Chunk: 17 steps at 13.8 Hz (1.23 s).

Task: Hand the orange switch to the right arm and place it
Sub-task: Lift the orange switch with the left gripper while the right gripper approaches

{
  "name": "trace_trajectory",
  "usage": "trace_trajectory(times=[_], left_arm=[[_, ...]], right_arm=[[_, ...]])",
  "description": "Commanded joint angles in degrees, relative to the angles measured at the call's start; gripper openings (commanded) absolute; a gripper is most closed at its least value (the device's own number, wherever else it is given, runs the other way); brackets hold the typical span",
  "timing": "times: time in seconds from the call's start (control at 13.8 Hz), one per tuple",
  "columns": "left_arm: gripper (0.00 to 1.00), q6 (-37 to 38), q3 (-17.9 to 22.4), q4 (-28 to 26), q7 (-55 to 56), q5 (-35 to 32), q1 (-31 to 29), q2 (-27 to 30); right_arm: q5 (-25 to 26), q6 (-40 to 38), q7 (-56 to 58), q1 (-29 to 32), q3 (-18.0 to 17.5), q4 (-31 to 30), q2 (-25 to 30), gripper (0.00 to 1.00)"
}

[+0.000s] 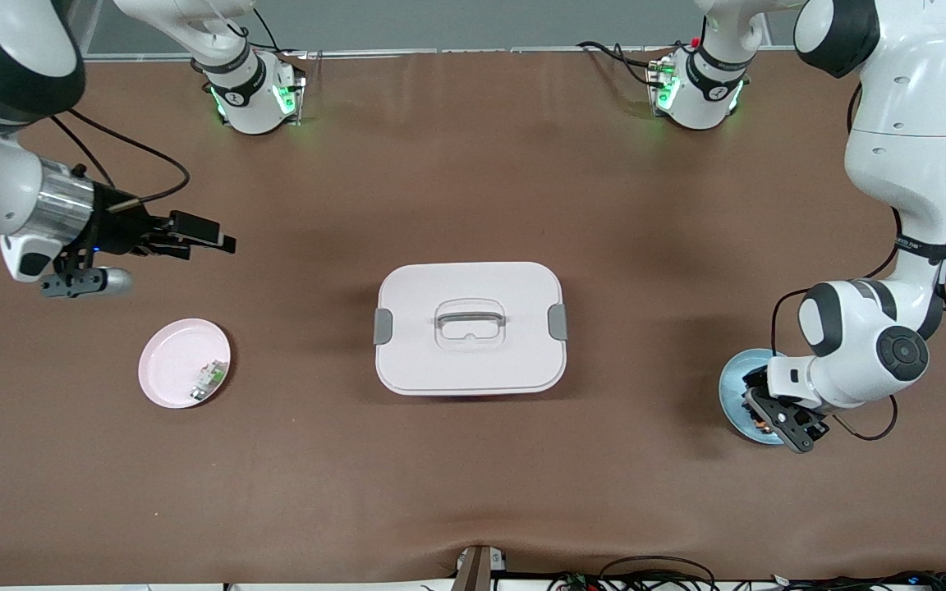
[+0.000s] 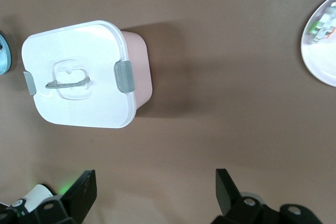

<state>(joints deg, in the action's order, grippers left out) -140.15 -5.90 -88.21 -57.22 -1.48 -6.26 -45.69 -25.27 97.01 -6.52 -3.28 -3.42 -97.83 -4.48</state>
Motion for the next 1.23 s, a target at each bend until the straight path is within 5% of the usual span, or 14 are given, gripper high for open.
trace_trajectory(times=[0.0,0.29,0.44,0.65,0.73,1.16], left_arm=[[1.0,-0.6,-0.2,1.3,-0.6,0.6,0.0,-1.0],[0.93,-1.4,-0.2,1.3,-0.7,0.6,0.1,-1.5],[0.75,-1.4,-0.2,1.3,-1.1,0.2,0.1,-1.2],[0.25,-1.4,-0.3,1.2,-1.5,-0.3,0.0,0.1],[0.18,-0.7,-0.5,1.2,-1.7,-0.3,-0.1,0.9],[0.17,14.2,-5.7,1.3,-0.2,1.8,-0.6,10.4]], right_arm=[[-1.0,2.4,-4.2,-2.5,0.3,-2.5,3.0,1.0],[-3.4,8.3,-4.7,-5.7,0.2,-6.6,5.3,1.0],[-8.8,10.6,-4.6,-5.9,0.2,-8.8,6.2,1.0],[-11.9,13.0,-4.7,-6.8,0.2,-9.4,6.0,1.0],[-14.2,13.3,-4.6,-6.8,0.2,-9.7,5.9,1.0],[-23.1,18.2,-3.7,-9.9,0.2,-9.7,3.2,1.0]])
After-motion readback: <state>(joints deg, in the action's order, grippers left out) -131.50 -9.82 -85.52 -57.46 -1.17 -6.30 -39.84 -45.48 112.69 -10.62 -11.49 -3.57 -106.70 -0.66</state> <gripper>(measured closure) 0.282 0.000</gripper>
